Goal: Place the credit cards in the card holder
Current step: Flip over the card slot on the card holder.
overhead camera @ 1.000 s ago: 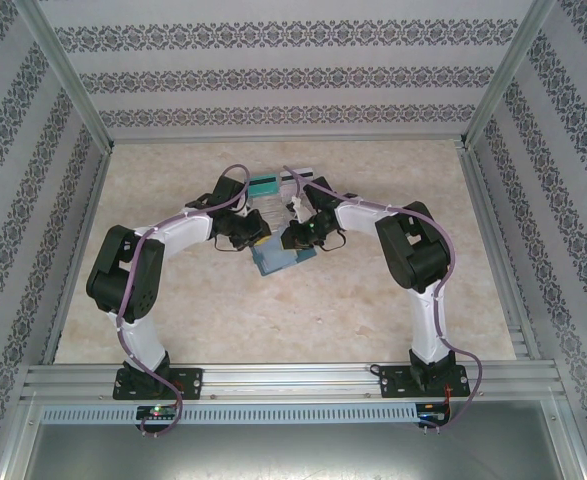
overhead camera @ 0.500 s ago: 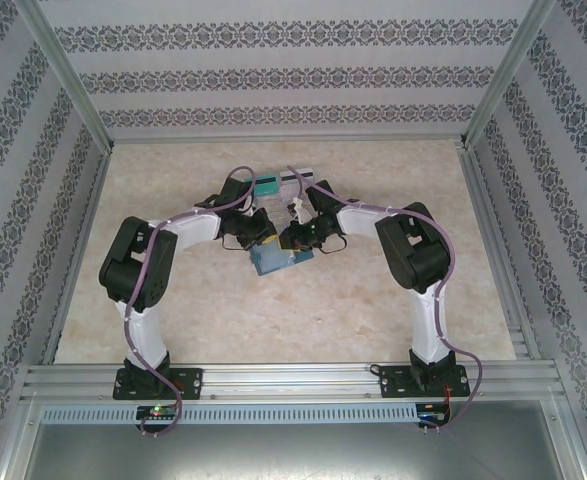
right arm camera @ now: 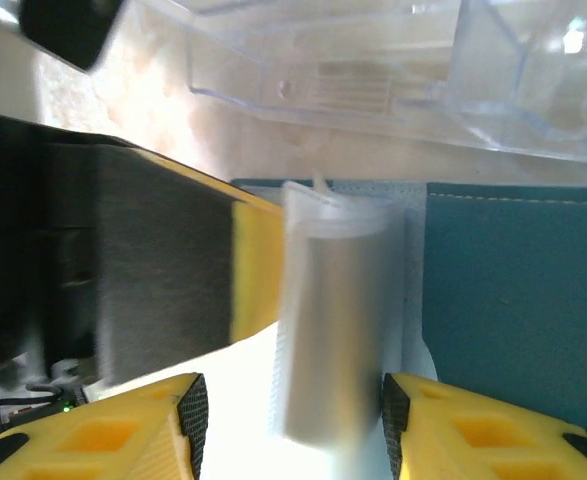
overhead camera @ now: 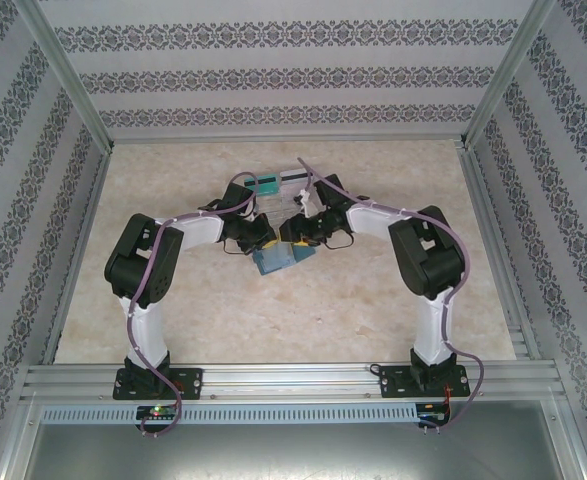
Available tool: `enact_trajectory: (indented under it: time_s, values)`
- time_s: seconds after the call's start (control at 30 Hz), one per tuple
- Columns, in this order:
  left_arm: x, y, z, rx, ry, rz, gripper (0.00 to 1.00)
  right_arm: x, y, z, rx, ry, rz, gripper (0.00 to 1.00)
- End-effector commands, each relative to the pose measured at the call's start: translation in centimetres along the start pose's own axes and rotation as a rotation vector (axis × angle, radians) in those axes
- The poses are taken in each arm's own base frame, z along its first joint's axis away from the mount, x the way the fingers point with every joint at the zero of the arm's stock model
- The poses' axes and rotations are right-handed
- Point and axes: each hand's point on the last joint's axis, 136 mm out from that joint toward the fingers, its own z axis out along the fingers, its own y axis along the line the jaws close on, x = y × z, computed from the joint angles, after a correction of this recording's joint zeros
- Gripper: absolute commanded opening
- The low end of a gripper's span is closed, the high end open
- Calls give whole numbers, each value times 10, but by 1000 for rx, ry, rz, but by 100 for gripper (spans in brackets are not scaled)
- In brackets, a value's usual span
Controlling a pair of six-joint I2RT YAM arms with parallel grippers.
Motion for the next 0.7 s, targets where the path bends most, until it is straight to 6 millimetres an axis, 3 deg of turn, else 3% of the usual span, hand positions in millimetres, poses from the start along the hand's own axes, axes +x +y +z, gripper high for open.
enact_trajectory:
  time_s: [0.0,0.13,0.3,0.67]
  values:
    - [17,28,15,-76,46,-13,0,-8,-2,-31,49,-68,-24,53]
    - [17,27,15,-72,43,-12,0,-7,-37,-47,156,-101,42,52]
    - [16,24,15,-71,45,-8,0,3,-55,-32,221,-54,55,44]
    - [12,8,10,-50,45,9,0,19,-49,1,185,35,44,9]
